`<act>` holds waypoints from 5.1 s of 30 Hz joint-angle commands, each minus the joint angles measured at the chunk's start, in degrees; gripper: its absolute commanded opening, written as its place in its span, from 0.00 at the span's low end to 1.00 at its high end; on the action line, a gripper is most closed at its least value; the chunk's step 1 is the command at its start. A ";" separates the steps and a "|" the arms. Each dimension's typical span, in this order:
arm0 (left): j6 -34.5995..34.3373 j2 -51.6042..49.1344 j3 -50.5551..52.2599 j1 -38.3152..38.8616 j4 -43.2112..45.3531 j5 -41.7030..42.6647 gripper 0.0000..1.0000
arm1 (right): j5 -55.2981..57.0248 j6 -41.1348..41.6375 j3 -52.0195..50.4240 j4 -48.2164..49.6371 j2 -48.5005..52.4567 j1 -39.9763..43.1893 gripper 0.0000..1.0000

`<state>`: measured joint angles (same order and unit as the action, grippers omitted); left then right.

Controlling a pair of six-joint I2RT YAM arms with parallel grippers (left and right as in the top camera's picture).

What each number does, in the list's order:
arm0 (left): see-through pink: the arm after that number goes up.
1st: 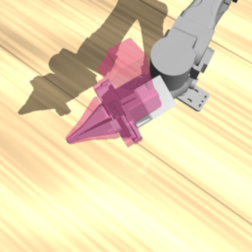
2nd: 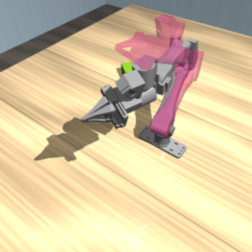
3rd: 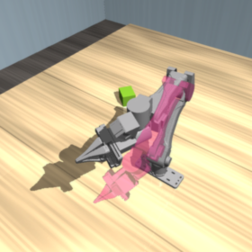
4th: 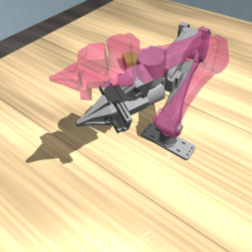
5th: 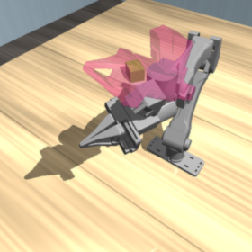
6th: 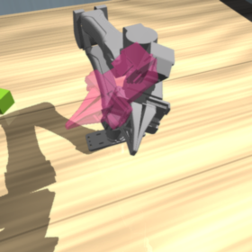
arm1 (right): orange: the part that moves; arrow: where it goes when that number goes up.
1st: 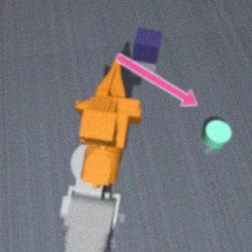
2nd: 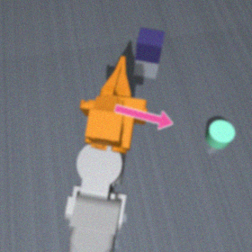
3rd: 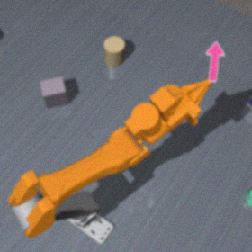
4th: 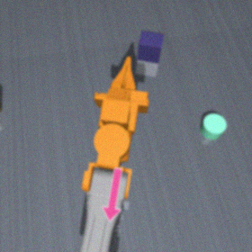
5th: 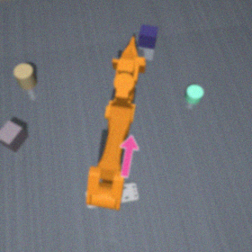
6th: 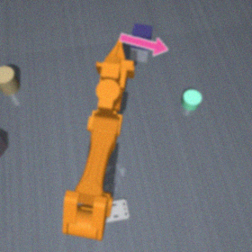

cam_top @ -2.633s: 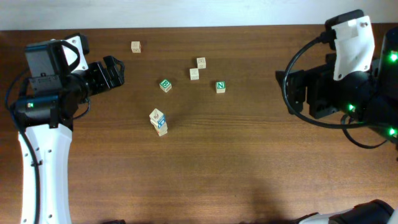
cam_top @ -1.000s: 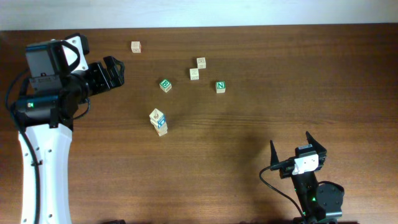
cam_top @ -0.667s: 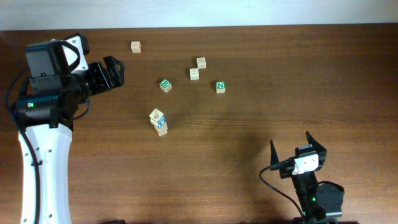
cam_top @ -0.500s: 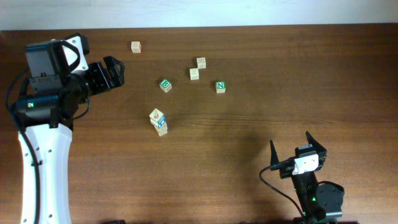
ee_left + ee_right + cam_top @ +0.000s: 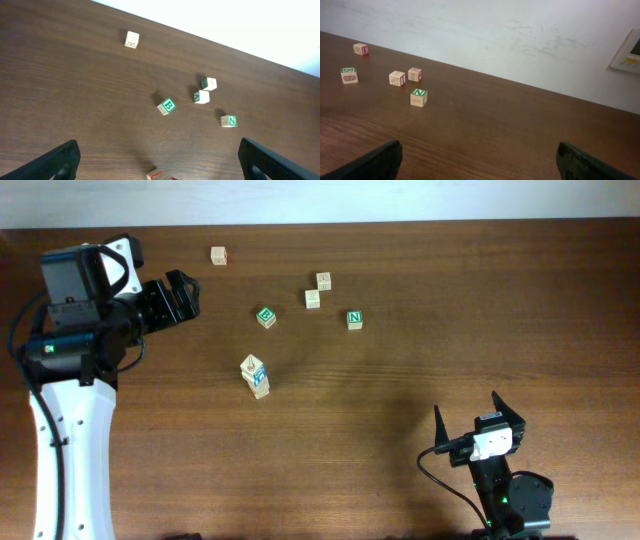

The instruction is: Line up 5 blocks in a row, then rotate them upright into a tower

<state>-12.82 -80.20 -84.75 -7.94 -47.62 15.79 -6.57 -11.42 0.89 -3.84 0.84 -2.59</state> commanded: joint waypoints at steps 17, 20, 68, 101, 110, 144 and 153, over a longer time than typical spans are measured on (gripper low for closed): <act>27.47 59.52 70.64 3.85 45.97 -3.37 0.99 | -0.50 -0.15 -0.57 0.00 -0.55 0.37 0.98; 27.69 66.53 76.32 4.72 47.10 -5.46 0.99 | -0.50 -0.17 -0.57 0.00 -0.55 0.37 0.98; 27.69 79.91 84.26 4.96 43.69 -9.22 0.99 | -0.50 -0.17 -0.57 0.00 -0.52 0.37 0.98; 27.69 79.91 84.26 4.96 43.69 -9.22 0.99 | -0.50 -0.17 -0.57 0.00 -0.52 0.37 0.98; 27.69 79.91 84.26 4.96 43.69 -9.22 0.99 | -0.50 -0.17 -0.57 0.00 -0.52 0.37 0.98; 27.69 79.91 84.26 4.96 43.69 -9.22 0.99 | -0.50 -0.15 -0.57 0.00 -0.48 0.37 0.98; 27.69 79.91 84.26 4.96 43.69 -9.22 0.99 | -0.50 -0.17 -0.57 0.00 -0.48 0.37 0.98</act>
<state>13.98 -0.84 -0.95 -3.33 -3.99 7.01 -6.79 -11.86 0.84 -3.84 0.73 -2.59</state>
